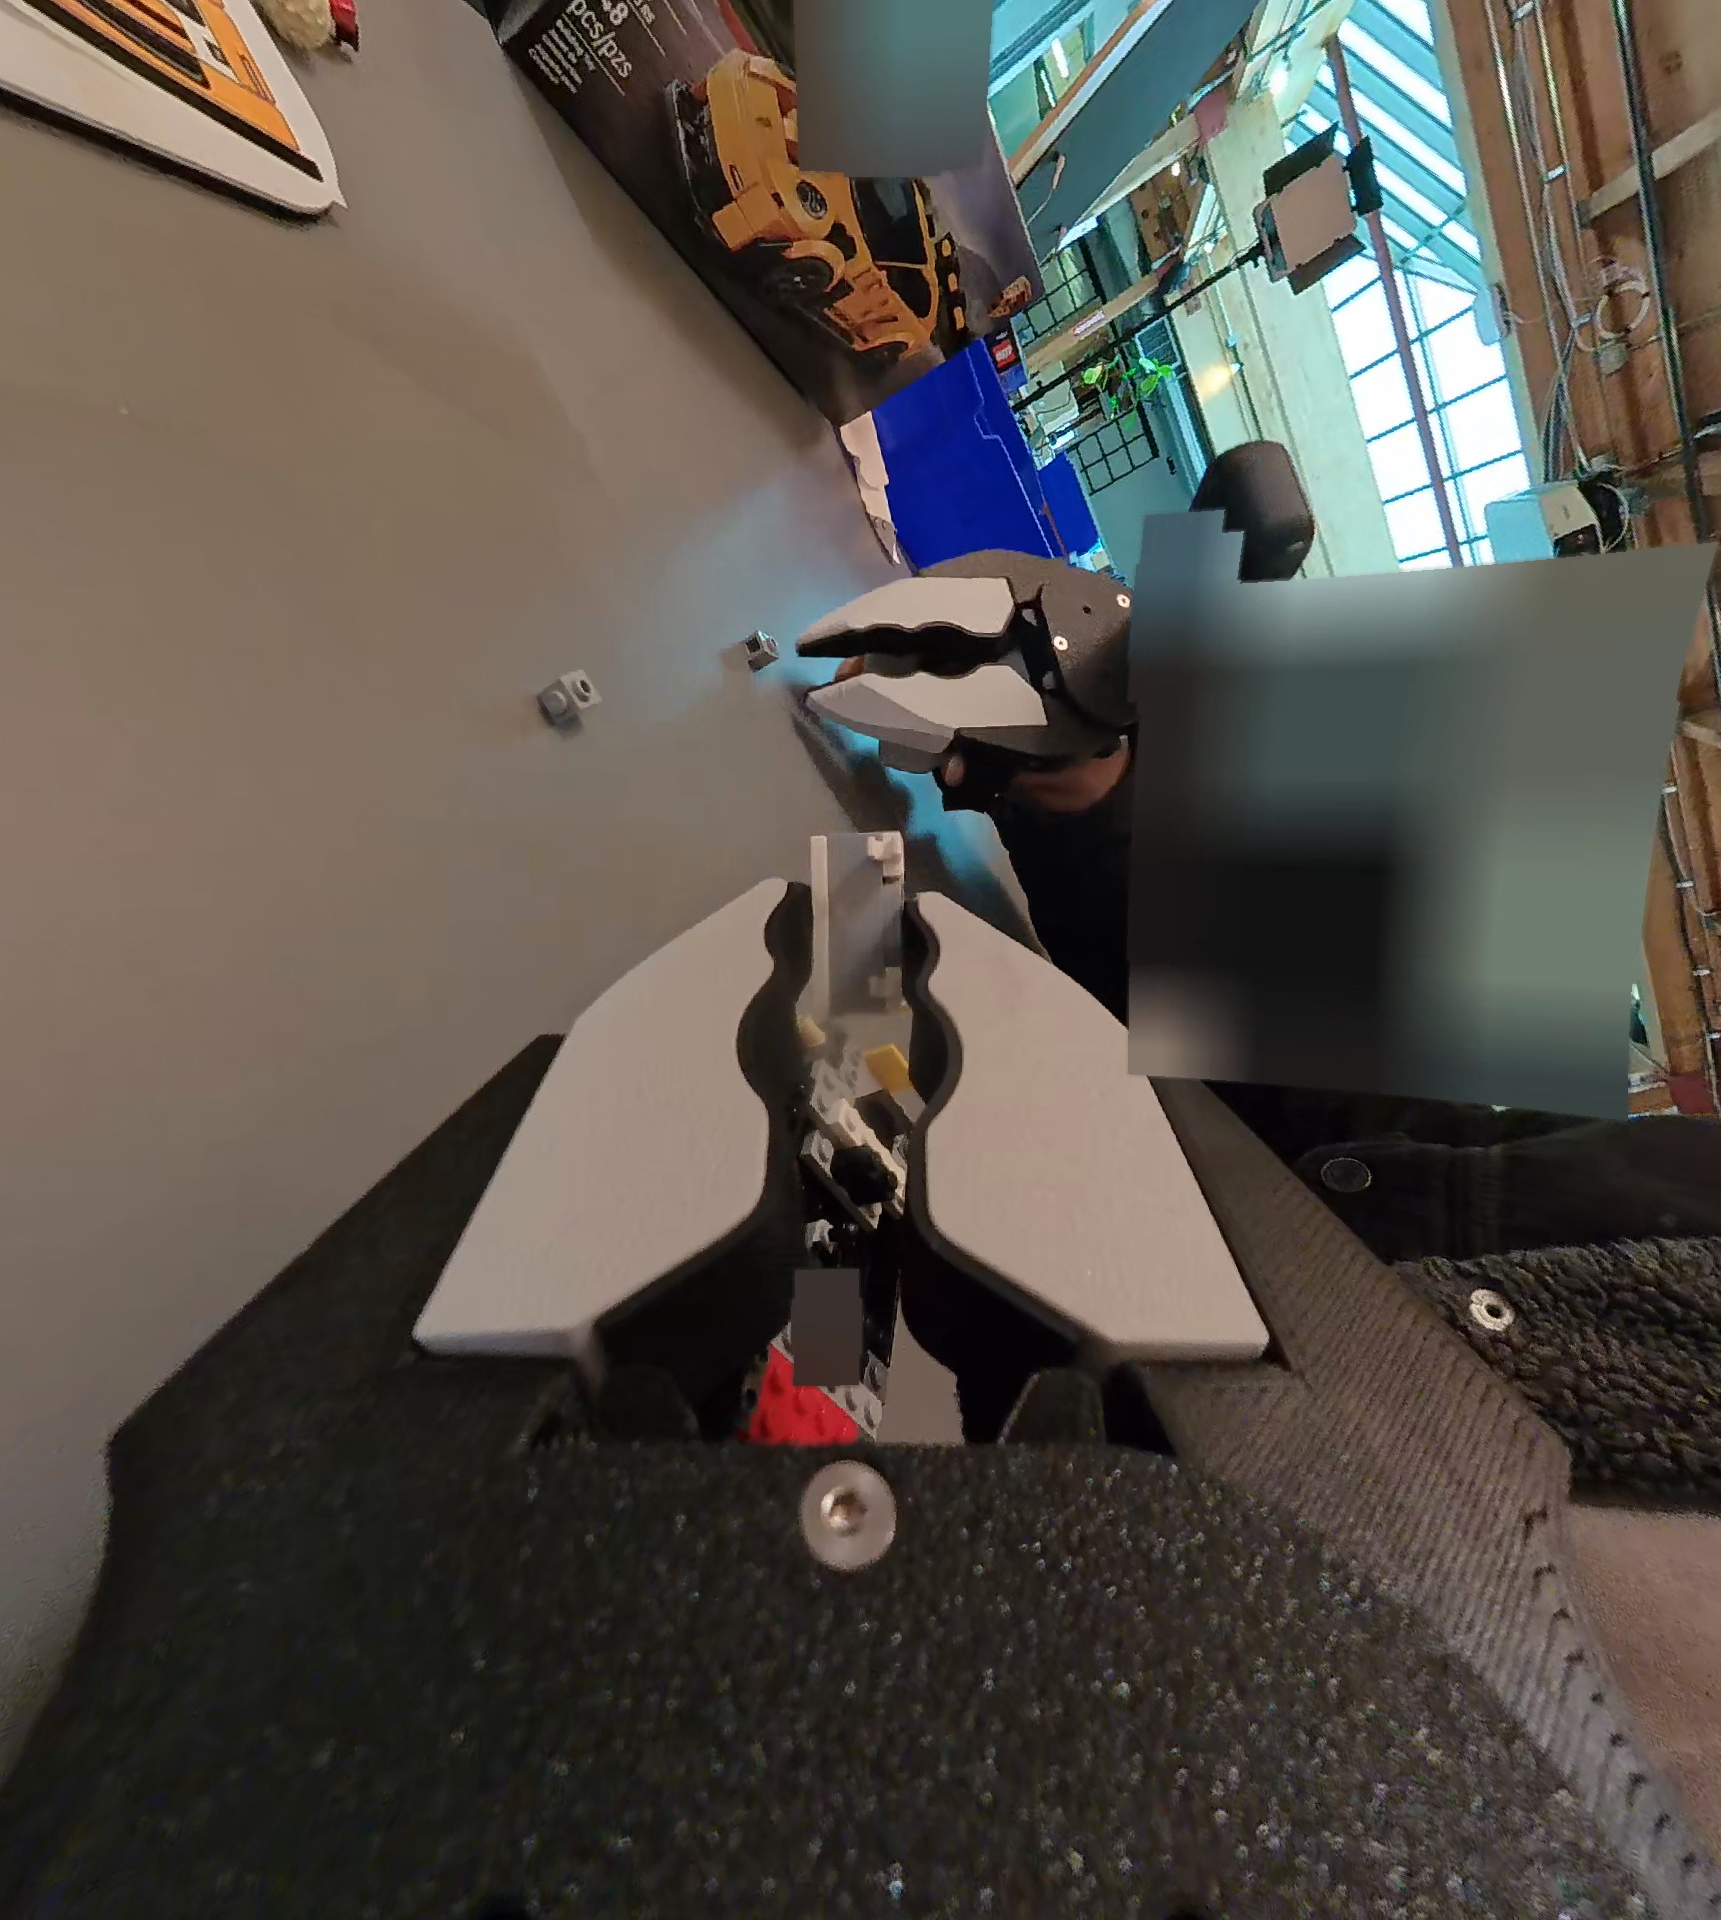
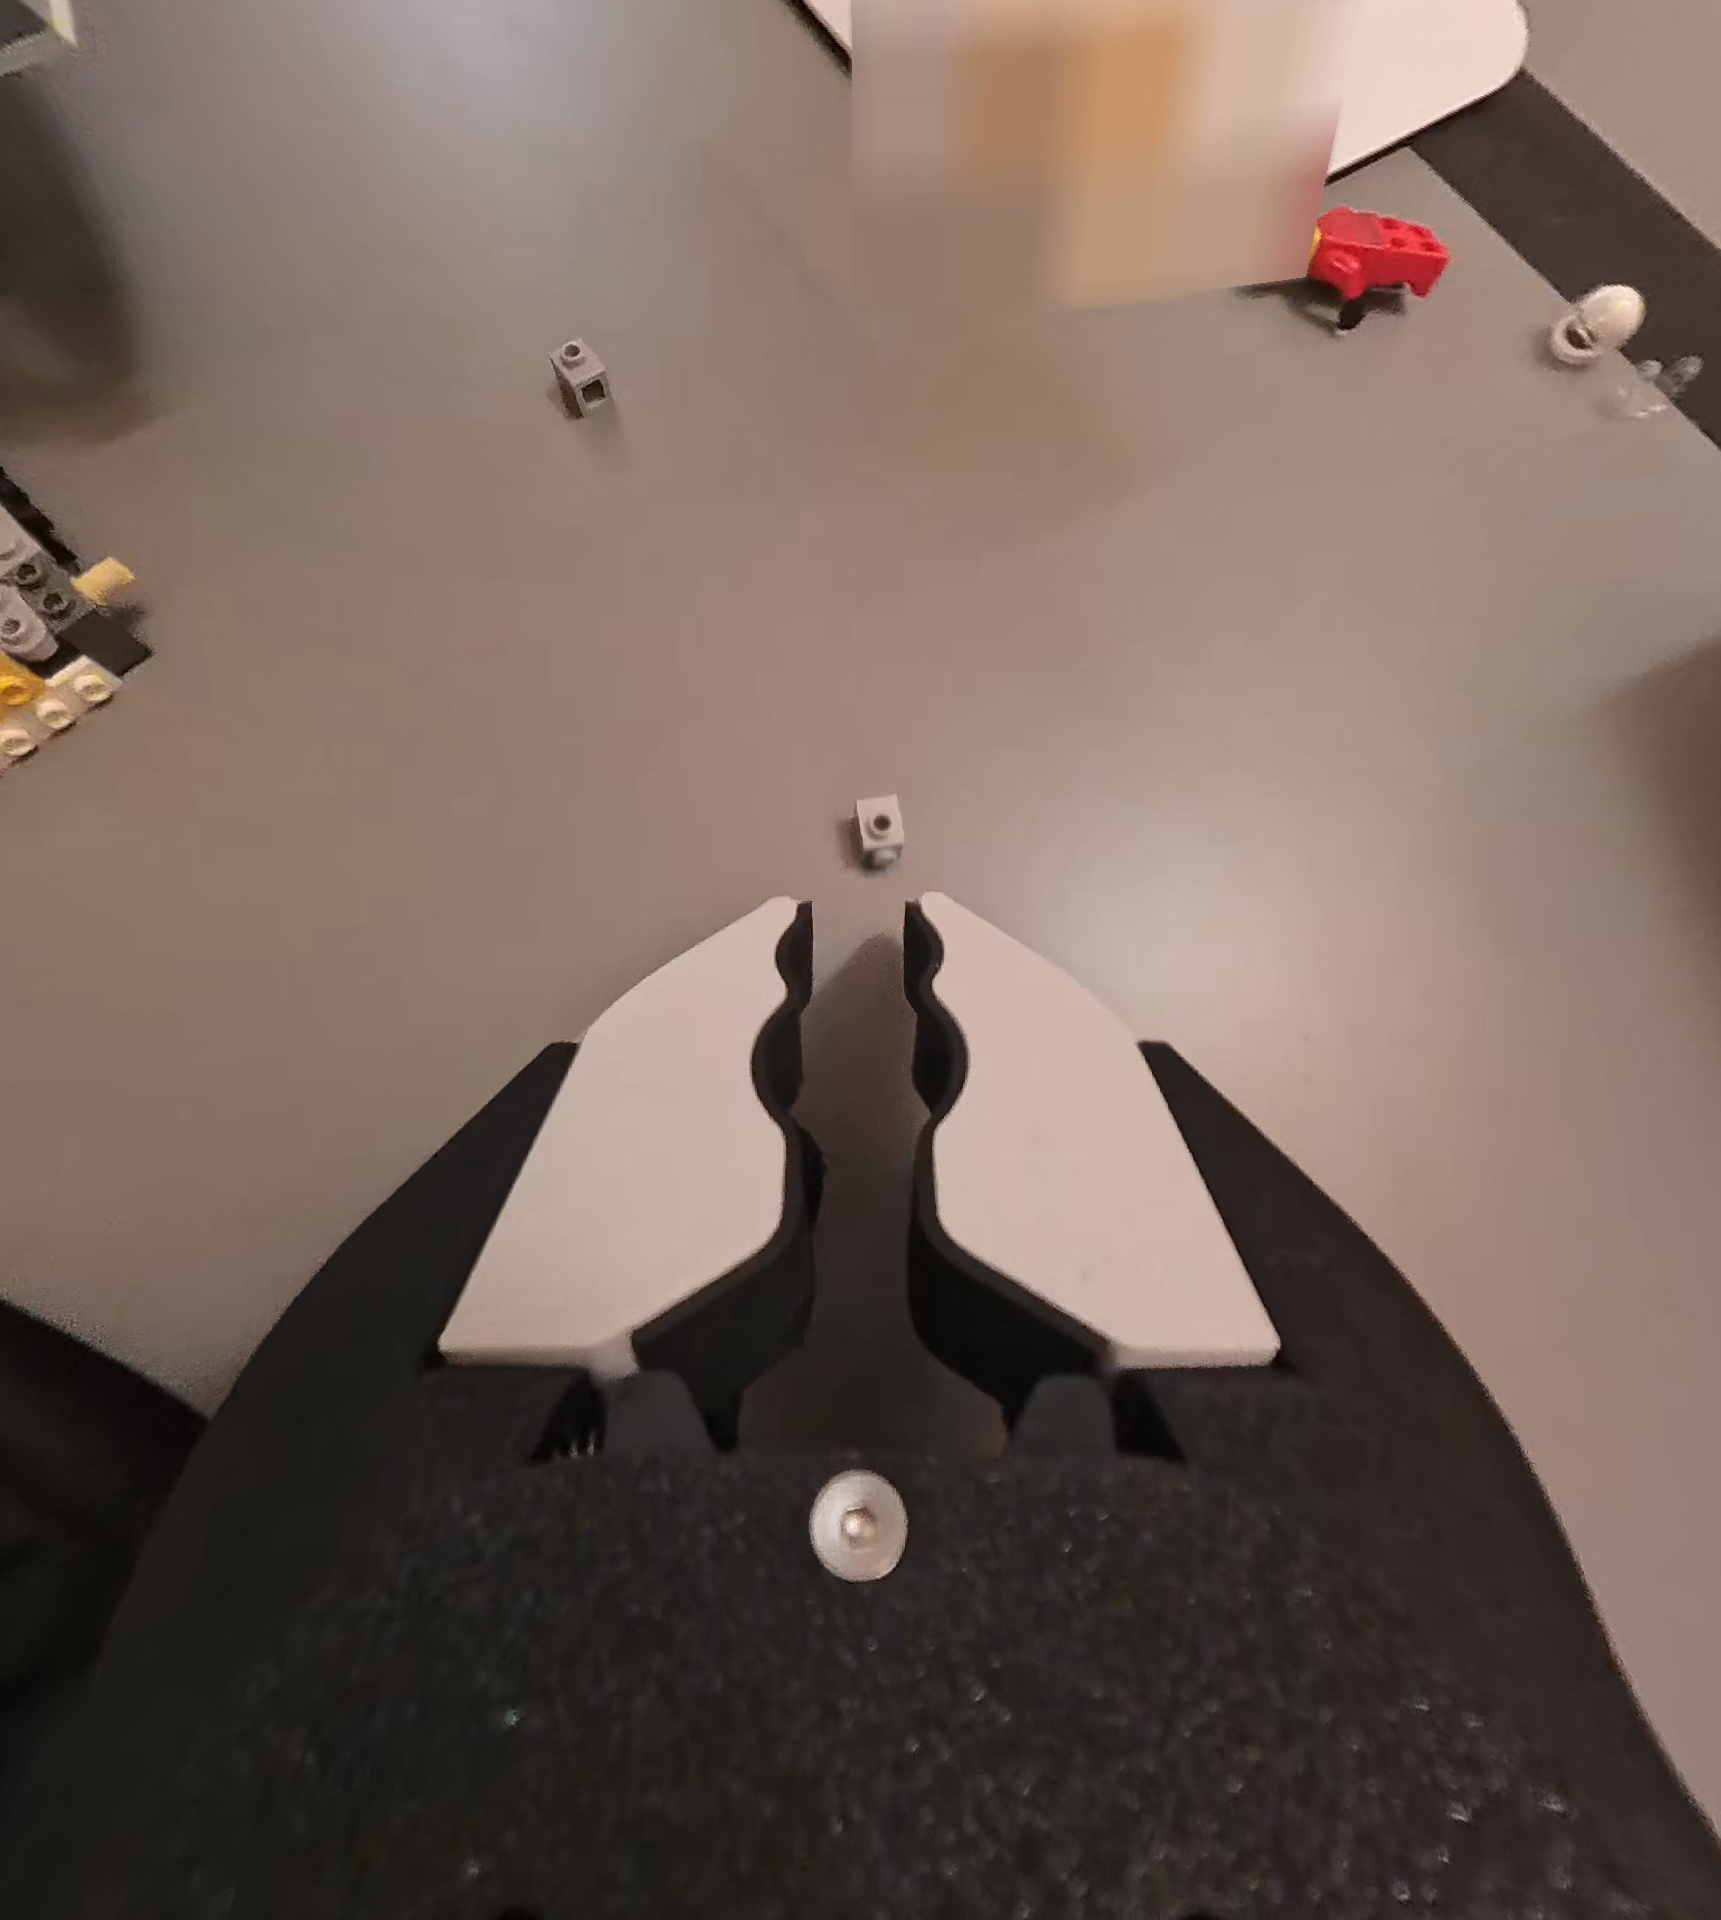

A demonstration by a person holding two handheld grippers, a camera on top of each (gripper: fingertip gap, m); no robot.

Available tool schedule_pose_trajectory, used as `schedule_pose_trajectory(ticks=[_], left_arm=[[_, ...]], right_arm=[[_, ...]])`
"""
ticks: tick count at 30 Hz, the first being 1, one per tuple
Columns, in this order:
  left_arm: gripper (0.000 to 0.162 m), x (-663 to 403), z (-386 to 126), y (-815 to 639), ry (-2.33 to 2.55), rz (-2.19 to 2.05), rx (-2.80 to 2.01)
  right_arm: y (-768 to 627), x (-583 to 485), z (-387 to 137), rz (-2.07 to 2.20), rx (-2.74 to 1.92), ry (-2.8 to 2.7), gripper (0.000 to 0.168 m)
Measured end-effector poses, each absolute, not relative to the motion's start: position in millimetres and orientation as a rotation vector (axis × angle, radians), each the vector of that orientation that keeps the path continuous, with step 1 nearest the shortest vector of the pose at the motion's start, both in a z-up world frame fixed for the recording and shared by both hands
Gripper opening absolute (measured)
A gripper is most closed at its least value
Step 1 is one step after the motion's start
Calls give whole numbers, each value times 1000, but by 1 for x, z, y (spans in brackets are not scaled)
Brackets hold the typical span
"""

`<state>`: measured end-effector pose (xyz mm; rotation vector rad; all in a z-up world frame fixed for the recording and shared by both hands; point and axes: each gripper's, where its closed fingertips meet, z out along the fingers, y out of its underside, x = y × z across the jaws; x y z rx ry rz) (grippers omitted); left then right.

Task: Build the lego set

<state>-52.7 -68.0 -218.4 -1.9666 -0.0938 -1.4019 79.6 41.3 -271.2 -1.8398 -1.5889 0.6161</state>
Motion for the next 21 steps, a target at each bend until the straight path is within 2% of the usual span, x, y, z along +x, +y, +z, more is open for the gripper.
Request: schedule_pose_trajectory(ticks=[8,9,13,21], left_arm=[[17,-51,-219,-69,-82,-1430,-1967],[17,-50,-219,-69,-80,-1431,-1967],[17,-50,-219,-70,-72,-1430,-1967],[17,-47,-218,-72,-27,-1413,-1976]], right_arm=[[49,64,-277,672,-1875,-1713,16],[48,64,-278,670,-1881,-1745,9],[42,68,-276,546,-1890,-1949,7],[16,109,-265,-475,-1658,-2815,7]])
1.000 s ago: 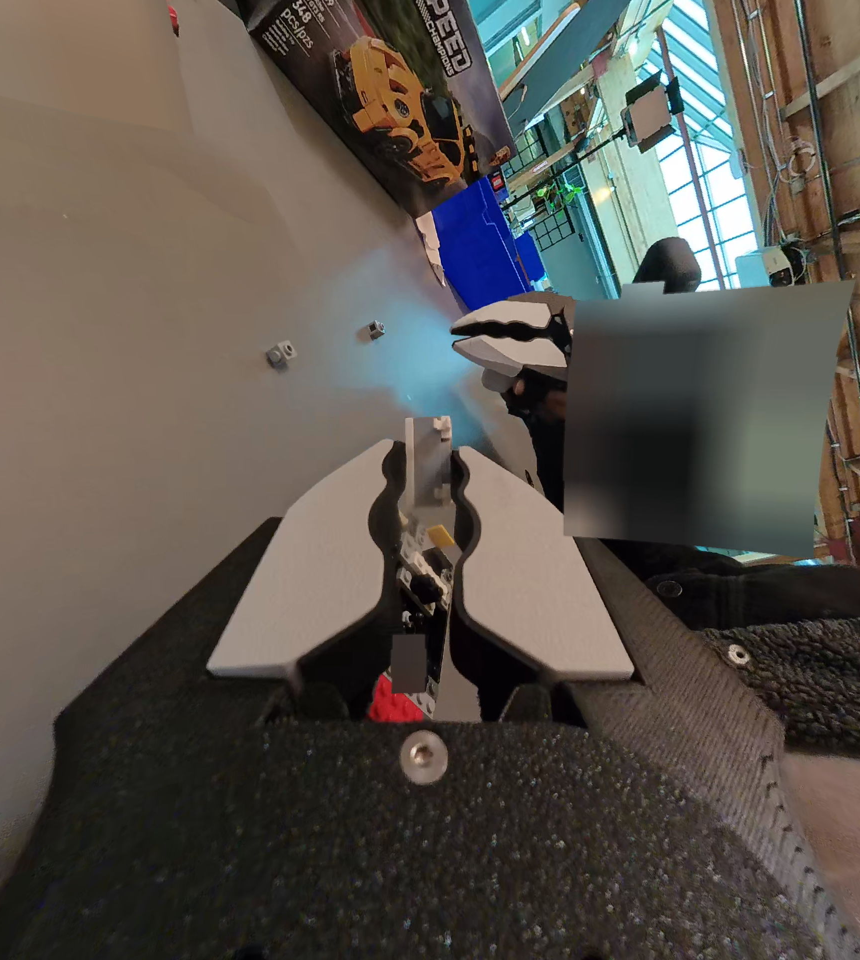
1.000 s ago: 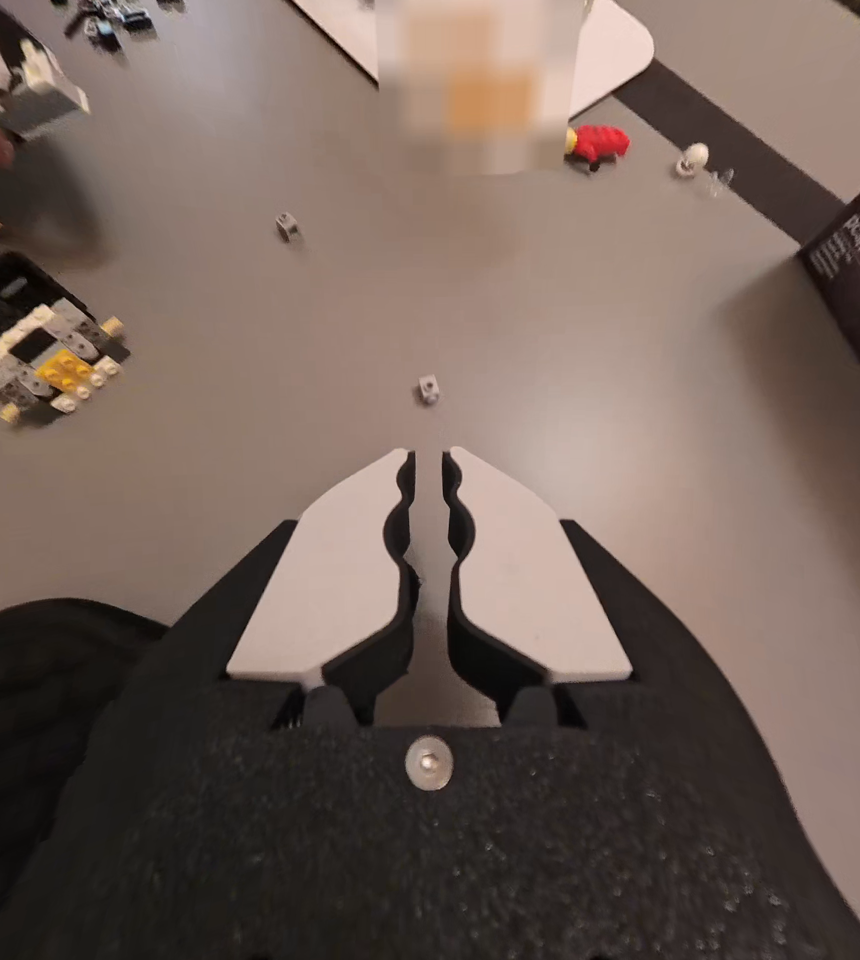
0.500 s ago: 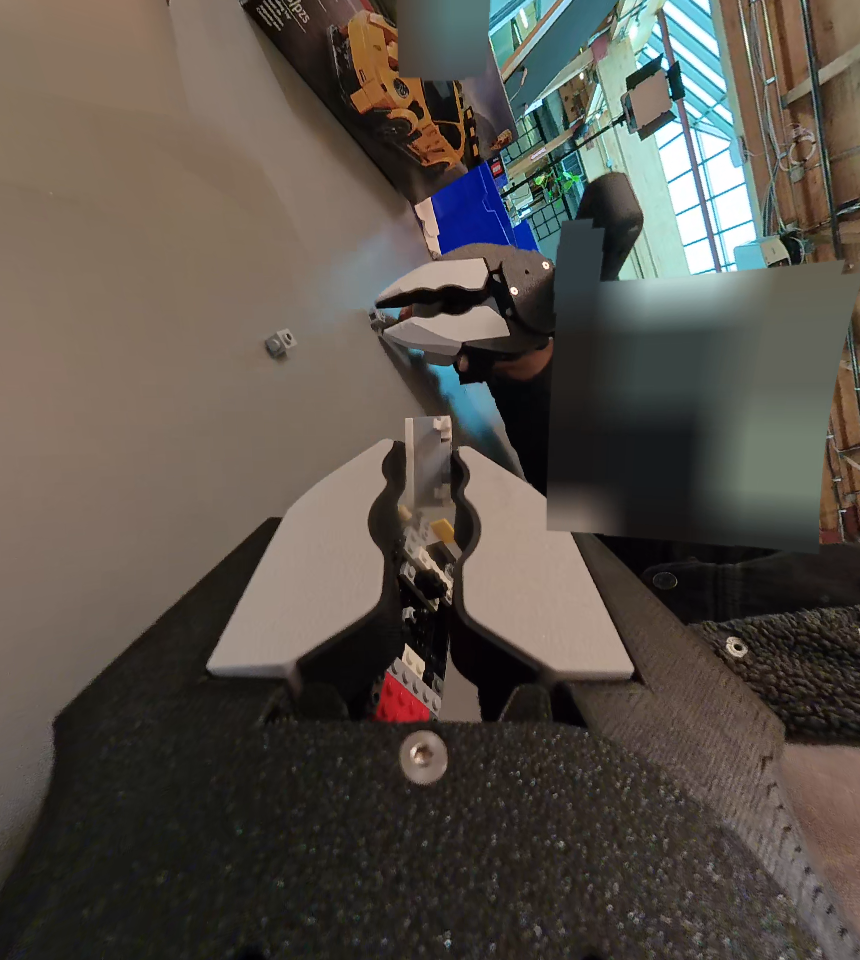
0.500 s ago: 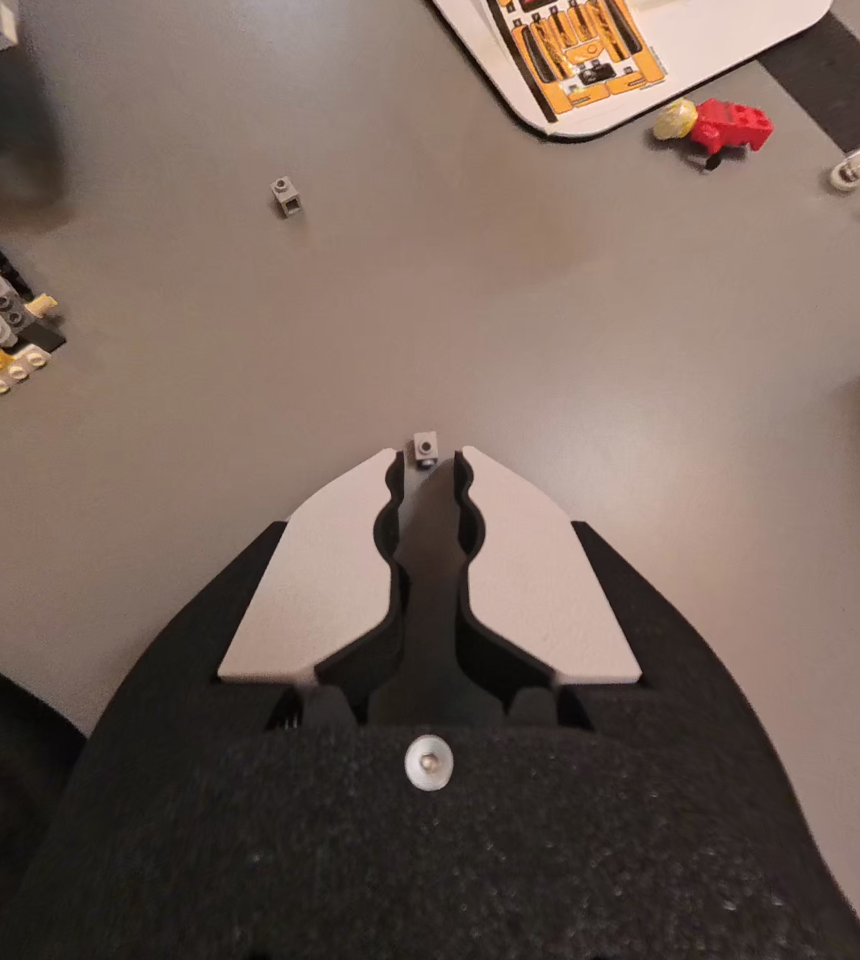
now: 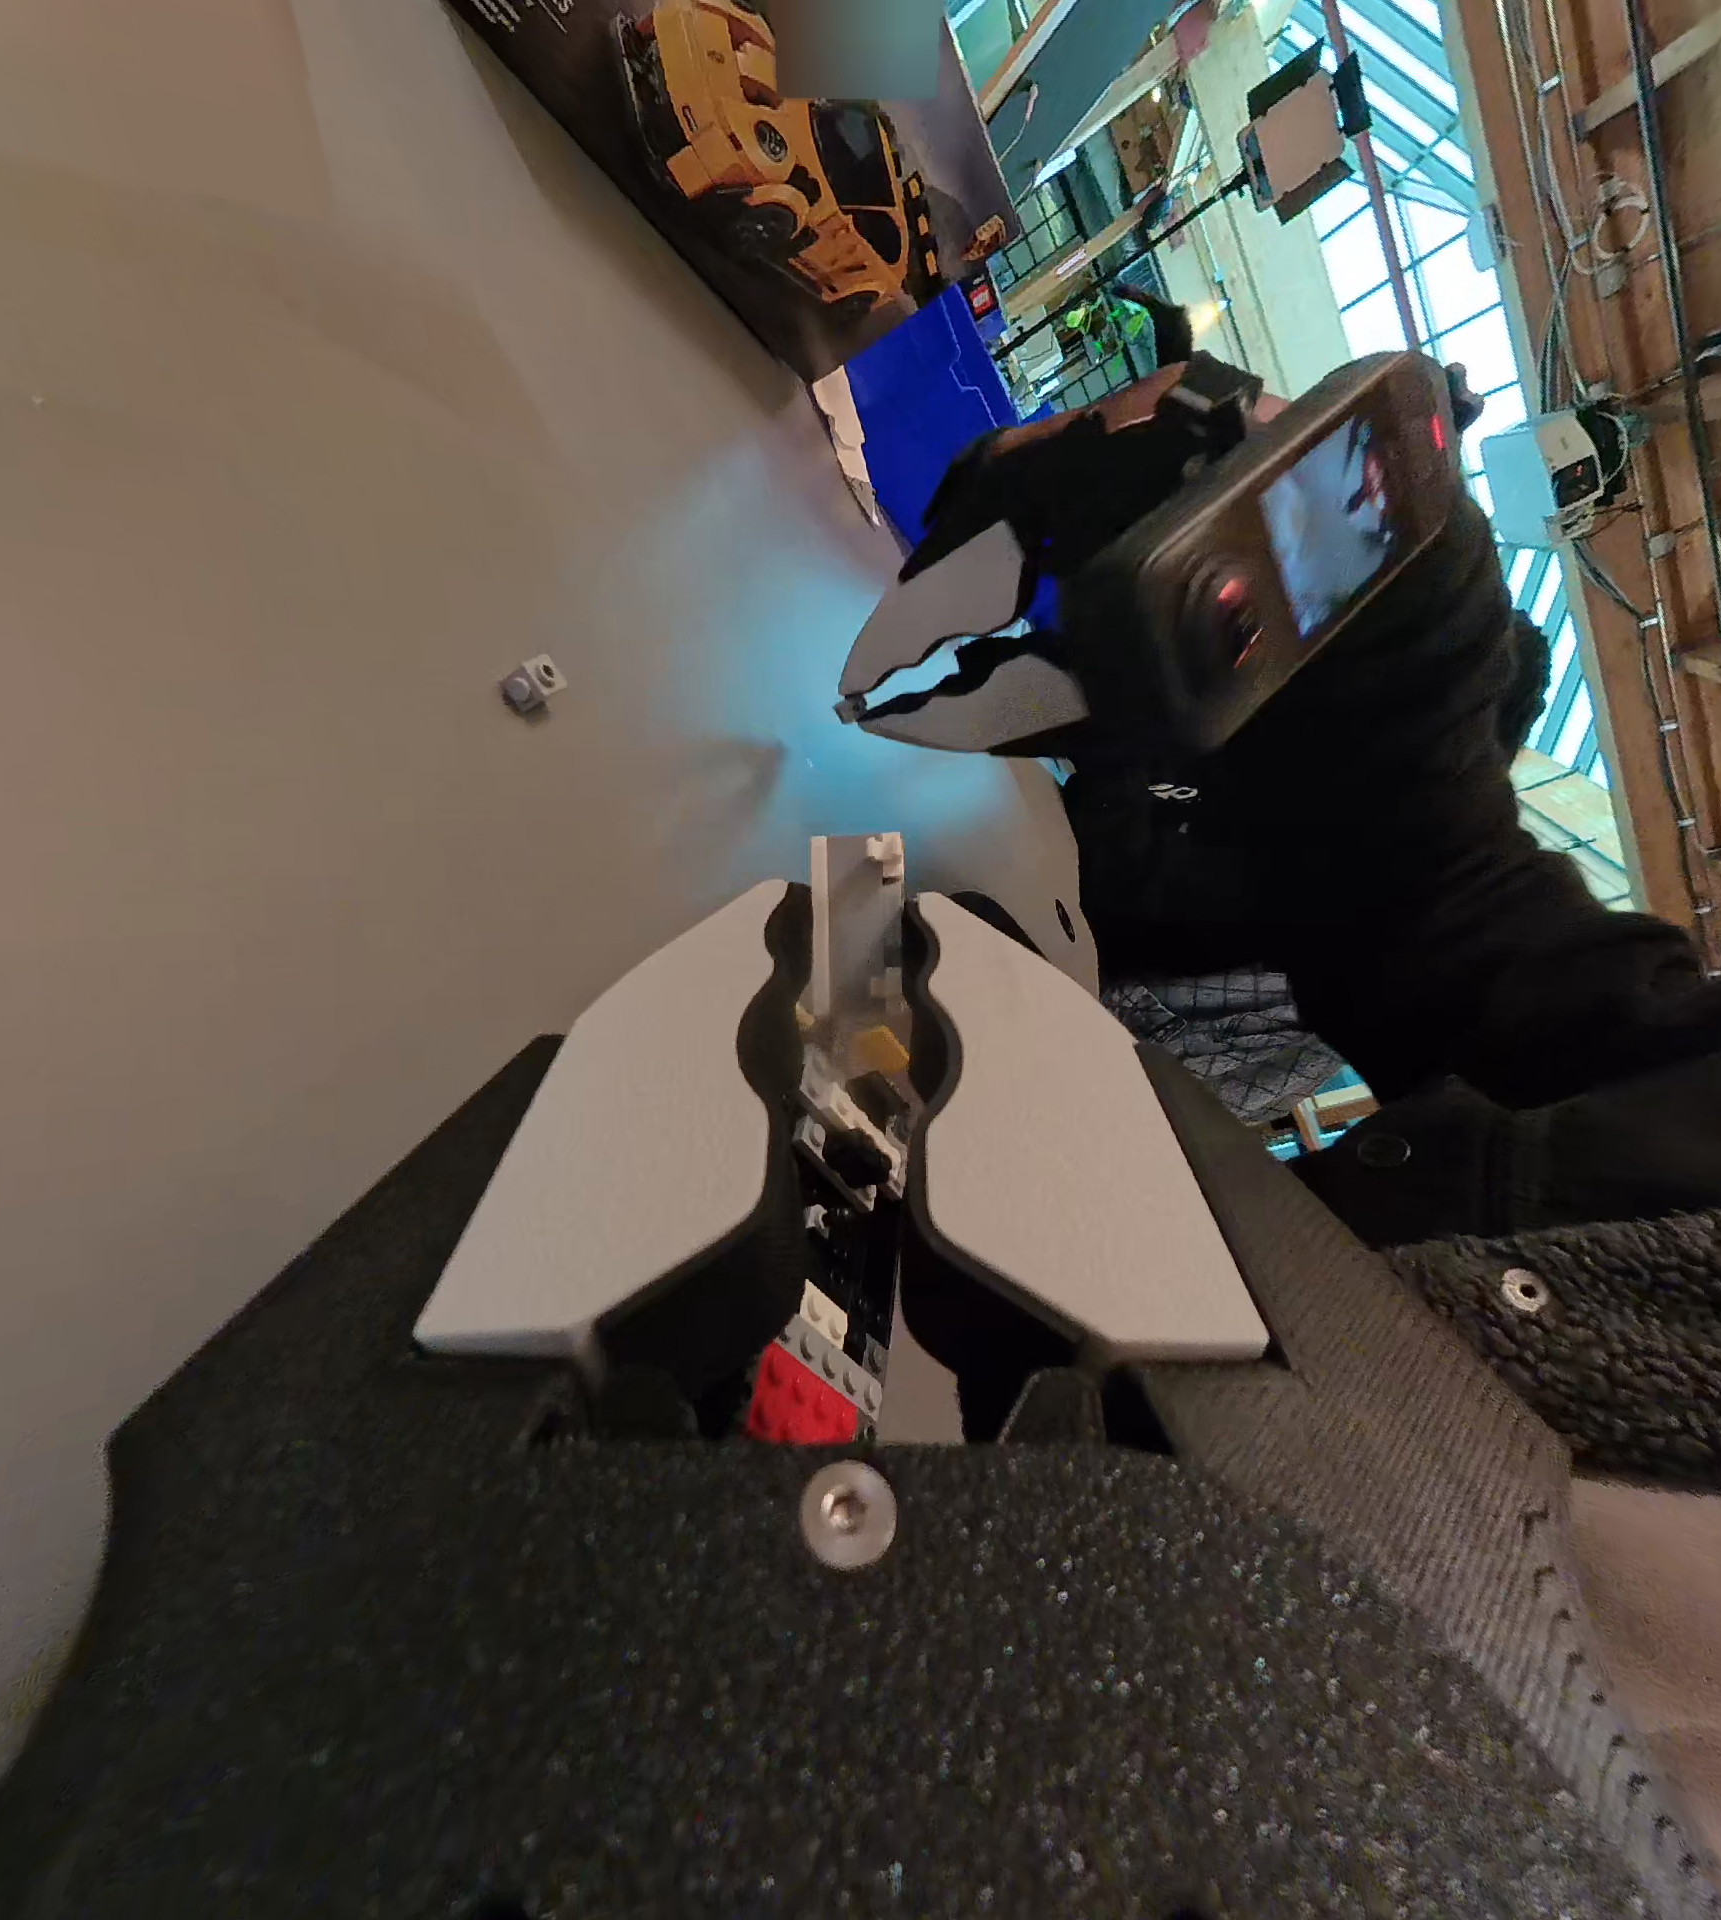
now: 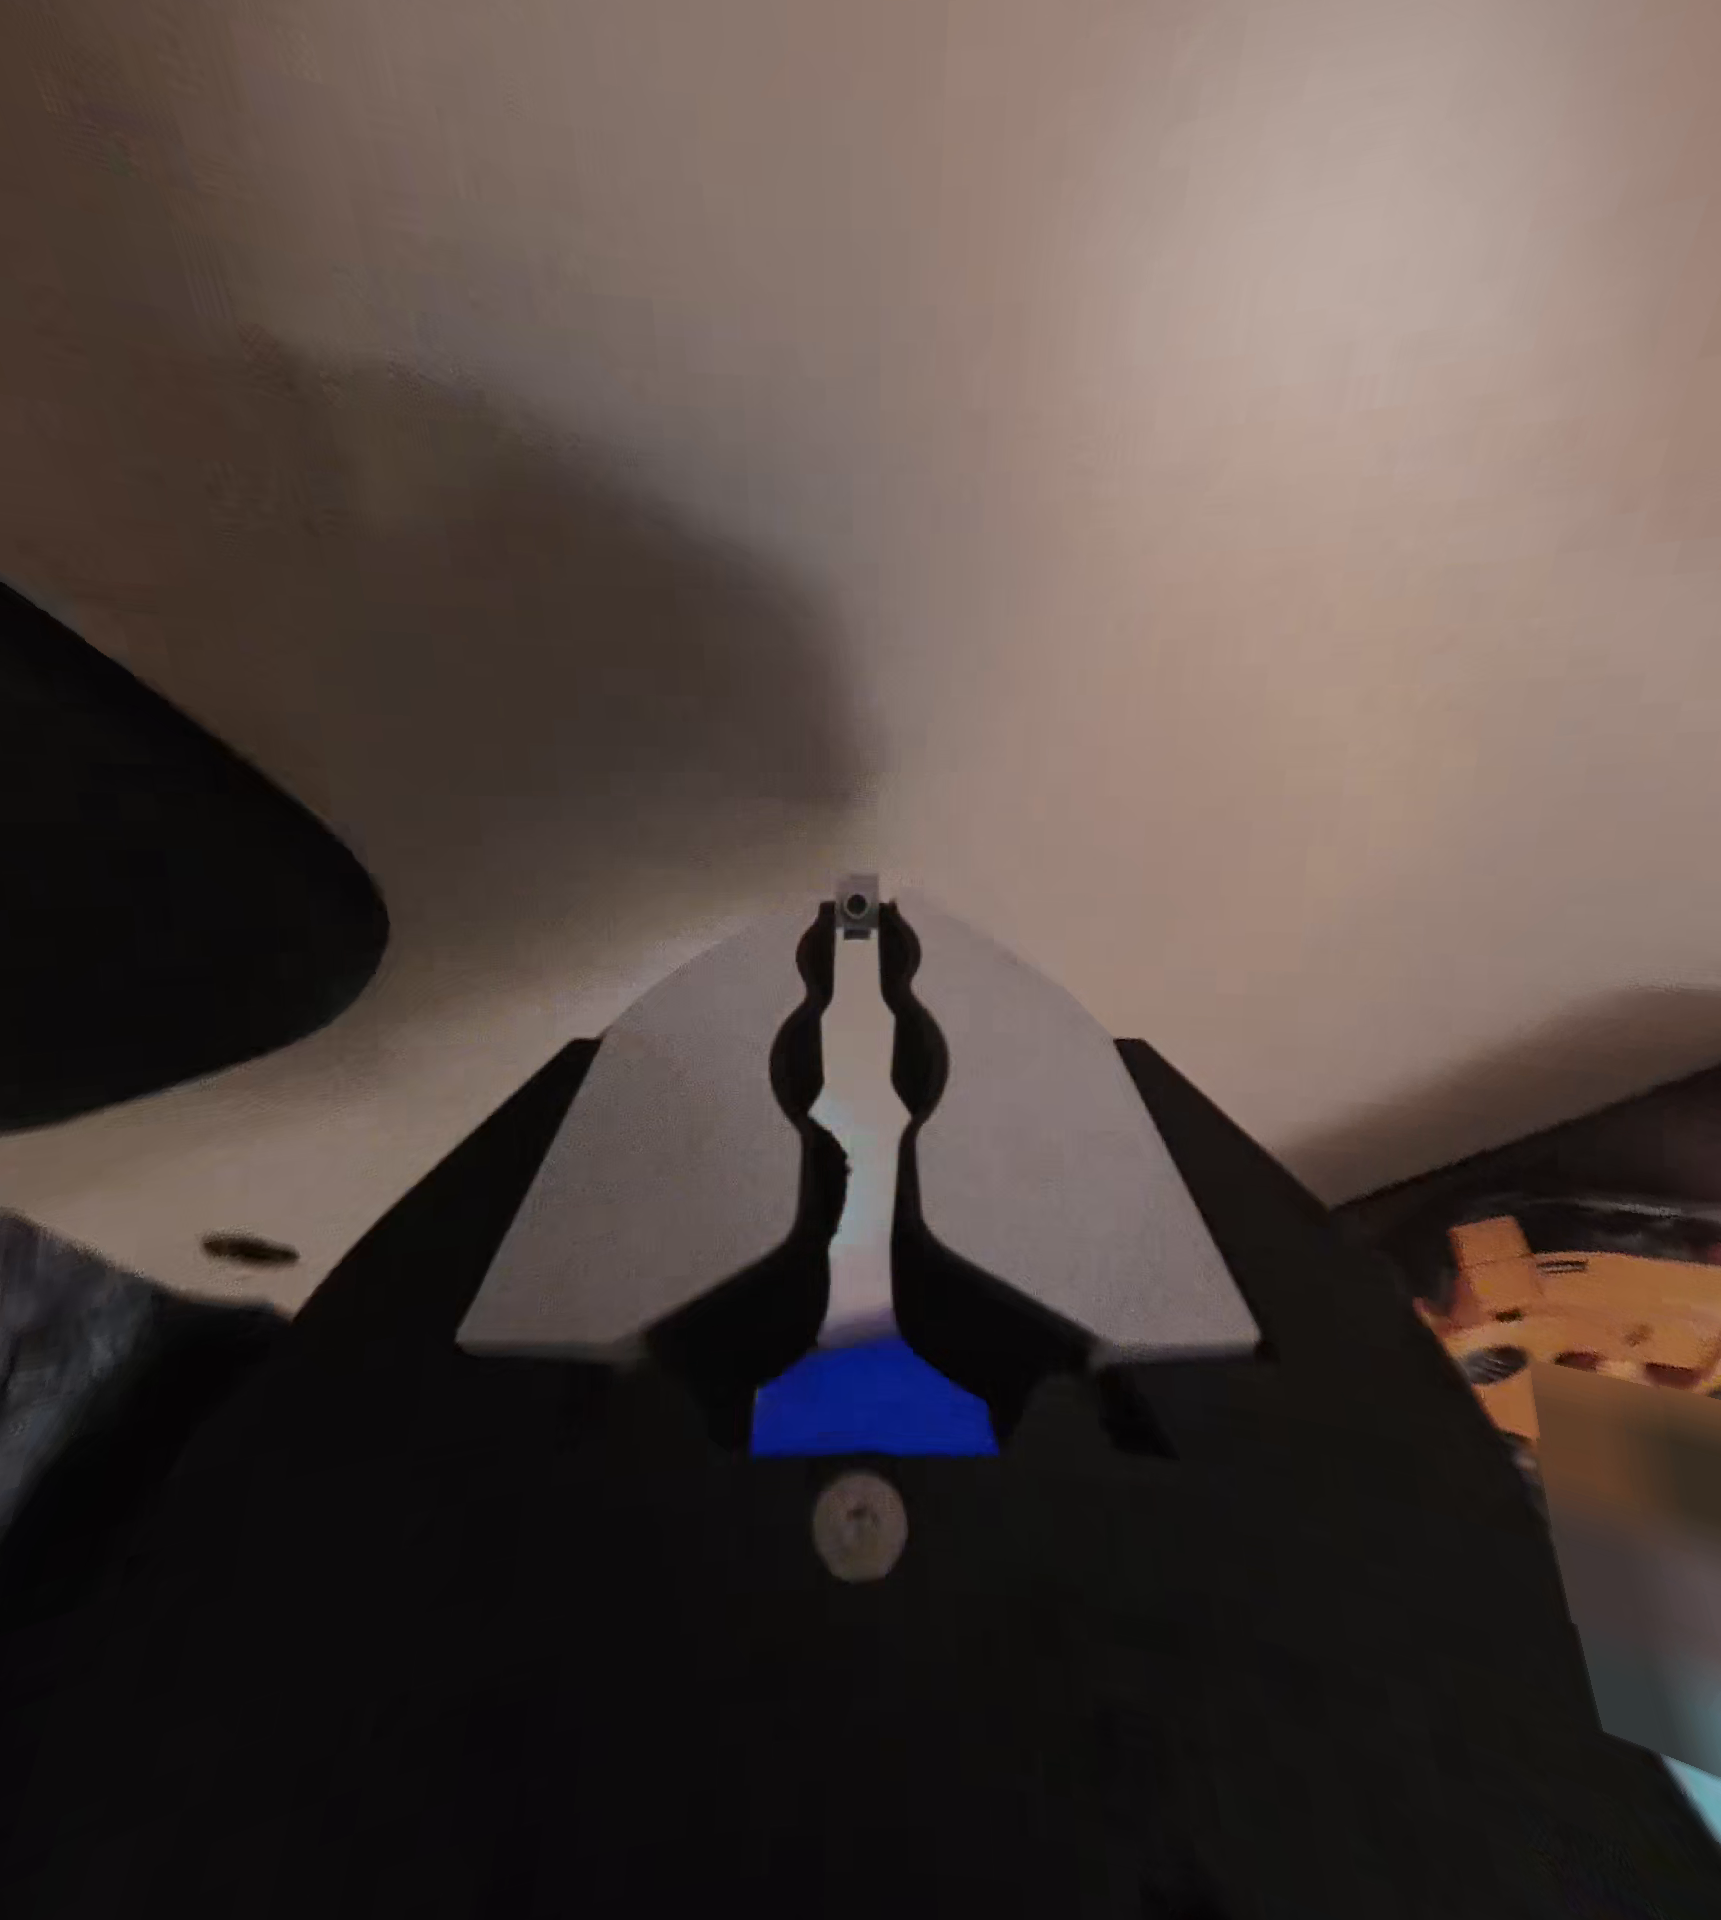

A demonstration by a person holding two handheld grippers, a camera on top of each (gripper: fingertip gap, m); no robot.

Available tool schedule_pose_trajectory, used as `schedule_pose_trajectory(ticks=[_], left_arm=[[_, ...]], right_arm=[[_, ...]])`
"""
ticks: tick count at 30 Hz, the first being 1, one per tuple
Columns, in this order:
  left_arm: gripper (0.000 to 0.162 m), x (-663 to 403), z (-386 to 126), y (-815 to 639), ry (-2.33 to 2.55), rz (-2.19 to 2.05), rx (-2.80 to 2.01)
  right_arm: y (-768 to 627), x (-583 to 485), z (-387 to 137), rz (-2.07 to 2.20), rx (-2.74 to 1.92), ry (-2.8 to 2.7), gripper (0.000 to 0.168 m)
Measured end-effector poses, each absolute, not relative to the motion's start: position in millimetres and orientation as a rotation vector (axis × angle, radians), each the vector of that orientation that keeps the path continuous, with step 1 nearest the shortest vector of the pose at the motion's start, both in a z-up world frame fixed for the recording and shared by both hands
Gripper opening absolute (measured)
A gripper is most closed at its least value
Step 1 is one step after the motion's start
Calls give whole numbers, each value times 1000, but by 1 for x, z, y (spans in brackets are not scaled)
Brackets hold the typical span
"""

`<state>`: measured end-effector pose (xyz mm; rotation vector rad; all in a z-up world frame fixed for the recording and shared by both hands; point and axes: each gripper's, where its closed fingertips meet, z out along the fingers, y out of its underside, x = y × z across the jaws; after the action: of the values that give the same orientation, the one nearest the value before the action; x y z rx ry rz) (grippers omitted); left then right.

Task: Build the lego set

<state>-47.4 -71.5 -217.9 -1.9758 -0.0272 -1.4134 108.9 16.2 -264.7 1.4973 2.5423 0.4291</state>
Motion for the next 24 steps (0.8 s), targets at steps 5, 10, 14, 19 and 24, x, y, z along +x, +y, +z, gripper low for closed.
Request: schedule_pose_trajectory(ticks=[5,10,14,19,24], left_arm=[[16,-53,-215,-71,-4,-1381,-1969],[17,-57,-214,-70,8,-1368,-1966],[17,-55,-213,-71,22,-1367,-1966],[17,-51,-216,-71,24,-1375,-1978],[17,-47,-213,-71,21,-1423,-1936]], right_arm=[[3,93,-280,514,1310,2516,7],[3,88,-275,350,1444,2606,20],[3,92,-266,-45,1686,2707,24],[-5,88,-261,-852,2011,2677,22],[2,92,-271,-1121,2139,2648,22]])
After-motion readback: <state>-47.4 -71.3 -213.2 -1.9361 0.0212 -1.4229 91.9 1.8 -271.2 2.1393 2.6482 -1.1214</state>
